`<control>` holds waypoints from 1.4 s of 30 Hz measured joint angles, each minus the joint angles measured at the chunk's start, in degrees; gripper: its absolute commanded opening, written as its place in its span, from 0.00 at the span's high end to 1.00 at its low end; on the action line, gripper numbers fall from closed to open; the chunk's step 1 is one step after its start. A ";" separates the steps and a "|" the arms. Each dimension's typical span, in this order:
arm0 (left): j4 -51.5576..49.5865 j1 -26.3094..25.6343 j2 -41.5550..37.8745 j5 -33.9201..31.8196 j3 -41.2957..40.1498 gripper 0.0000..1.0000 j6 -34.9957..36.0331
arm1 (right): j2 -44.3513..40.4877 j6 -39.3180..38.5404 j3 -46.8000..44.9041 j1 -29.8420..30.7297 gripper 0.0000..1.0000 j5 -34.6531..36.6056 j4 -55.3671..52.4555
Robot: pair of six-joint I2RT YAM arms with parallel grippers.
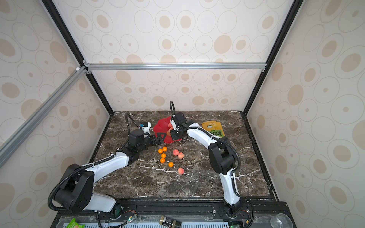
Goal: Arrange fruit in a fruit bowl
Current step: Place the fruit in the fruit bowl.
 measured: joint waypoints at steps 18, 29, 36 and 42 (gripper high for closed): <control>-0.22 3.52 2.71 1.84 1.81 0.02 0.24 | 20.90 8.94 27.71 0.33 1.00 -2.49 -3.21; -0.22 6.10 4.96 1.09 3.19 0.02 0.09 | 29.57 12.63 38.58 0.33 1.00 -2.84 -3.15; -0.22 8.07 8.09 0.81 4.00 0.02 -0.46 | 31.85 14.25 40.83 0.24 1.00 -3.02 -3.04; -0.15 8.31 8.33 0.90 4.00 0.02 -0.61 | 33.44 16.28 41.81 -0.24 1.00 -3.19 -2.56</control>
